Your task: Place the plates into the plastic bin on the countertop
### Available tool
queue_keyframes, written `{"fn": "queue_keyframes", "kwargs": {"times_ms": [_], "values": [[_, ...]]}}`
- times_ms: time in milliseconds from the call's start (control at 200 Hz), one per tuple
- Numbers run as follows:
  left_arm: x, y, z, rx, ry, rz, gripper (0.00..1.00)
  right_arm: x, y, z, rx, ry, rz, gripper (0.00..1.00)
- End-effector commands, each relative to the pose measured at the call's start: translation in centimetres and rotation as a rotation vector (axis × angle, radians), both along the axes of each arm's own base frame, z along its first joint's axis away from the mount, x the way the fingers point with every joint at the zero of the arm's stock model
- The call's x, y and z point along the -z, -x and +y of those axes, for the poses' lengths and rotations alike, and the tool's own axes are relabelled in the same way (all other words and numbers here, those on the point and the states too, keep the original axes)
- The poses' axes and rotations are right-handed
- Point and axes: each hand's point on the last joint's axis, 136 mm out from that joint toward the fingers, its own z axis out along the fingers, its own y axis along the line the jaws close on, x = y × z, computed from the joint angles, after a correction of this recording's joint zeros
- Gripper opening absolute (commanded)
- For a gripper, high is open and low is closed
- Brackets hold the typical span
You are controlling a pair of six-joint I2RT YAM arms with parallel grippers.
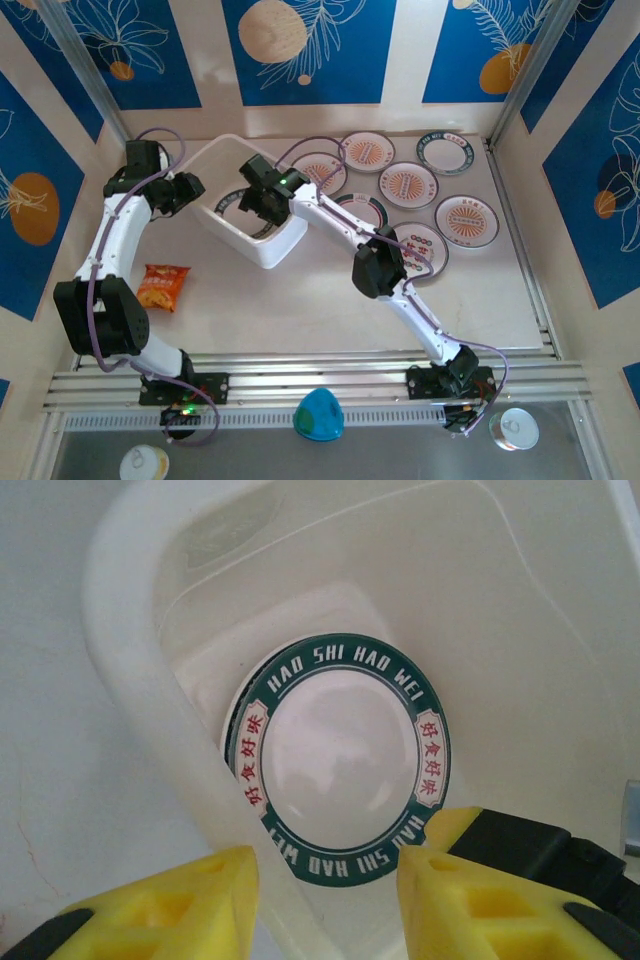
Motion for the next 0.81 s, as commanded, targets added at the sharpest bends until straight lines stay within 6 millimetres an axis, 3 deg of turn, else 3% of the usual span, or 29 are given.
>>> {"fn": "queue_keyframes", "kwargs": {"times_ms": [0, 280, 520, 665, 800], "values": [[-0.5, 0.8, -0.4, 0.01, -0.013, 0.015, 0.42, -6.1, -1.2, 0.7, -0.063, -0.073, -0.142, 0.78], [-0.8, 0.2, -0.4, 0.048, -0.039, -0.001, 0.42, -13.0, -2.6, 0.1, -0.177, -0.155, -0.294, 0.79], [-1.2, -0.4, -0.8, 0.067, -0.027, -0.025, 0.42, -18.6, -2.5, -1.5, -0.284, -0.183, -0.416, 0.78], [-1.7, -0.6, -0.9, 0.072, -0.019, -0.038, 0.42, -20.9, -2.5, -3.0, -0.311, -0.175, -0.462, 0.73], [-1.9, -0.4, -0.7, 0.06, -0.024, -0.035, 0.42, -21.6, -2.3, -5.4, -0.293, -0.153, -0.449, 0.67]]}}
